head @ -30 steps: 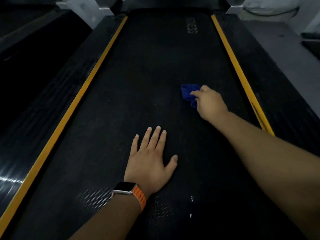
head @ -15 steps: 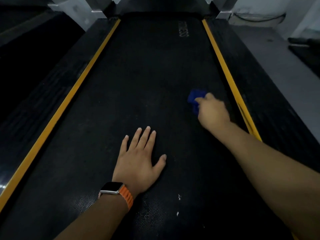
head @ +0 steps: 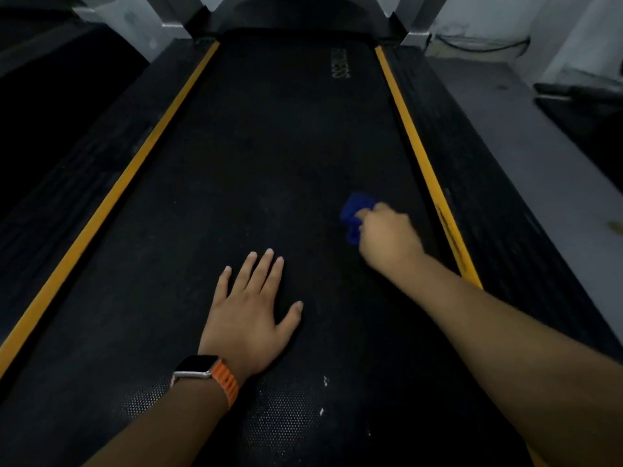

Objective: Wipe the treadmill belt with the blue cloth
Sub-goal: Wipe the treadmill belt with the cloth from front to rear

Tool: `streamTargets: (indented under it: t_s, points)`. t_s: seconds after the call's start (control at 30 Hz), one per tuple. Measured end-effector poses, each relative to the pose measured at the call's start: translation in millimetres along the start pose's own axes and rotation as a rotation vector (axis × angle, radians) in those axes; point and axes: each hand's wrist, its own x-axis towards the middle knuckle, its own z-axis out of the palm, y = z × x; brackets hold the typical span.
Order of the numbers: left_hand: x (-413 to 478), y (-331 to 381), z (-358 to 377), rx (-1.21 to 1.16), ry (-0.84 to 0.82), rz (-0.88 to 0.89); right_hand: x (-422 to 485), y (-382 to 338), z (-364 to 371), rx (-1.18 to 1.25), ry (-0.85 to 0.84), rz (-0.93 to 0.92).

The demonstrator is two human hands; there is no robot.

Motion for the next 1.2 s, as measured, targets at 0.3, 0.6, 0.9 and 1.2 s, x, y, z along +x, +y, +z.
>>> streamTargets:
  t_s: [0.3,0.6,0.9,1.2]
  points:
    - [1,-1,2,-0.014,0.016,0.002,-24,56,-17,-0.152,0.030,0.252]
    - [1,0,1,-0.028,0.013,0.006,-51,8,-9,-0.126,-0.054,-0.067]
    - [3,0,2,0.007,0.003,0.005,-41,-49,7,-0.025,0.015,0.149]
    - [4,0,1,0.000,-0.011,0.005,-50,49,2,-0.151,0.059,-0.068]
